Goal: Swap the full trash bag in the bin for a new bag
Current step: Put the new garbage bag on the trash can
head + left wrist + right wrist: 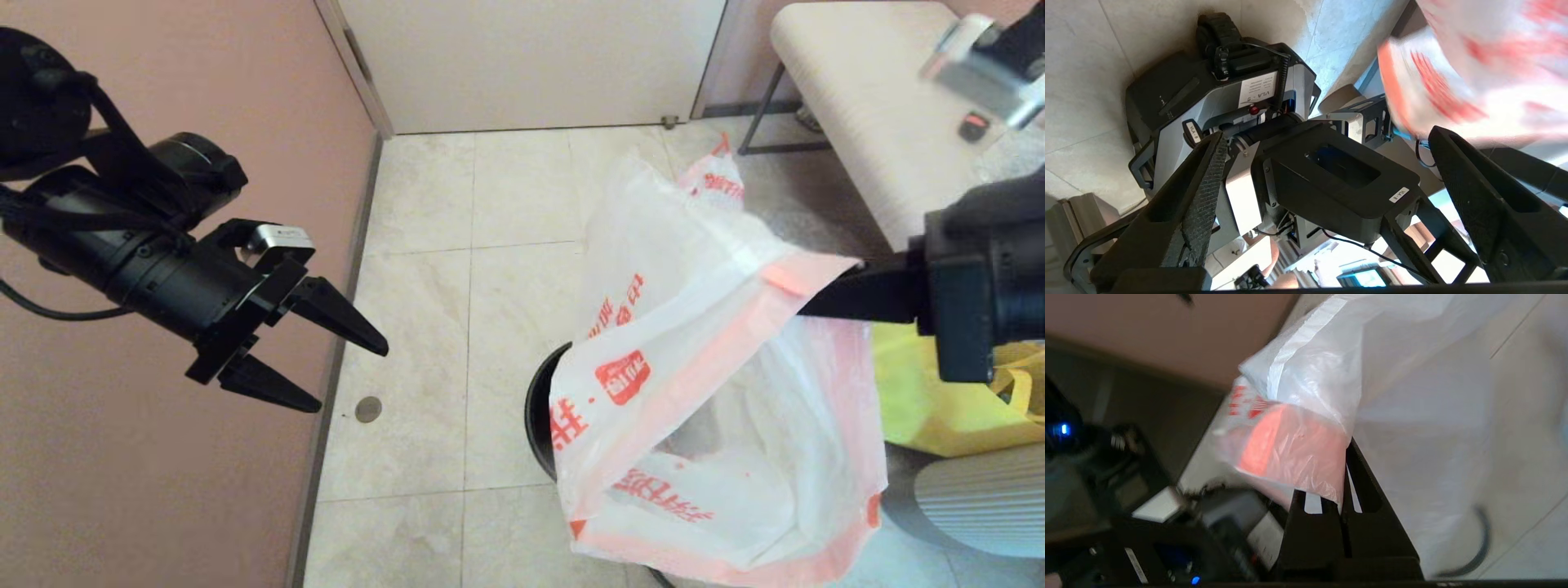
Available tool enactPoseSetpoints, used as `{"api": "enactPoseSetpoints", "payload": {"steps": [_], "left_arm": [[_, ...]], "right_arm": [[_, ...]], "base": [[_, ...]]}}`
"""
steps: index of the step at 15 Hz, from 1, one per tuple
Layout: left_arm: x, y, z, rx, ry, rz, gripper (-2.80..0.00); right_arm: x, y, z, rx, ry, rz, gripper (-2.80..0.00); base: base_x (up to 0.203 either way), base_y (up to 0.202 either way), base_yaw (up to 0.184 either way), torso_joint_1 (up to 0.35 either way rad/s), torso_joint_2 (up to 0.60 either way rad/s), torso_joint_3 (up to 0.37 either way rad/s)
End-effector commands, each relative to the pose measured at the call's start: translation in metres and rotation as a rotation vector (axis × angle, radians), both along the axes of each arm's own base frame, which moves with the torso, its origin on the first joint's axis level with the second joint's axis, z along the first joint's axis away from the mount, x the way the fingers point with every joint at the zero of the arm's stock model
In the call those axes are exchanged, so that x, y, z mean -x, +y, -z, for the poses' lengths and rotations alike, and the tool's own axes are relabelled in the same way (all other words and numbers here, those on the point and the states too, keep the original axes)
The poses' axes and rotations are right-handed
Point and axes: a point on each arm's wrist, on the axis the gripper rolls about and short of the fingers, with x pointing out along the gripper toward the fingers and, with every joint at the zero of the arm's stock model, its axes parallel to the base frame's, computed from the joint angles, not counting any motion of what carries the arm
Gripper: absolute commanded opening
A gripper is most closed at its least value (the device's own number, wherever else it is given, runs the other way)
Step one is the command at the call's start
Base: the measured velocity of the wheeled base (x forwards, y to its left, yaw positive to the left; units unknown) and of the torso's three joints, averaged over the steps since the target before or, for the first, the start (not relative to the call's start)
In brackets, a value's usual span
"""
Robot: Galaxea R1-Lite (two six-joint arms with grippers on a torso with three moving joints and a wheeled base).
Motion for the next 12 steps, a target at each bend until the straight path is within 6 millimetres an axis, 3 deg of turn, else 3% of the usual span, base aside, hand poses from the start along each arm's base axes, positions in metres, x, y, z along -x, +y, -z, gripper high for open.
{"api": "enactPoseSetpoints", "payload": {"steps": [1,3,5,10,11,12], "left_arm": [[-0.006,-0.001,0.006,0.000,0.032,0.001,0.00],[-0.011,-0.002,0.012,-0.001,0.050,0.002,0.00],[-0.016,-0.005,0.017,-0.002,0.061,0.011,0.00],[-0.018,-0.005,0.019,-0.001,0.069,0.009,0.00],[-0.019,-0.006,0.018,0.001,0.059,0.011,-2.80],[-0.022,-0.009,0.017,0.009,0.022,0.019,-2.80]], "right_arm": [[-0.030,0.003,0.029,0.030,0.130,-0.012,-2.80],[-0.048,-0.008,0.044,0.013,0.208,-0.011,-2.80],[-0.050,-0.013,0.053,-0.010,0.259,-0.059,-2.80],[-0.049,0.011,0.065,0.016,0.298,-0.191,-2.80],[-0.052,0.013,0.068,0.026,0.305,-0.194,-2.80],[-0.054,0.014,0.071,0.029,0.312,-0.194,-2.80]], "base": [[0.000,0.000,0.000,0.000,0.00,0.000],[0.000,0.000,0.000,0.000,0.00,0.000],[0.000,0.000,0.000,0.000,0.00,0.000],[0.000,0.000,0.000,0.000,0.00,0.000],[0.000,0.000,0.000,0.000,0.00,0.000],[0.000,0.000,0.000,0.000,0.00,0.000]]}}
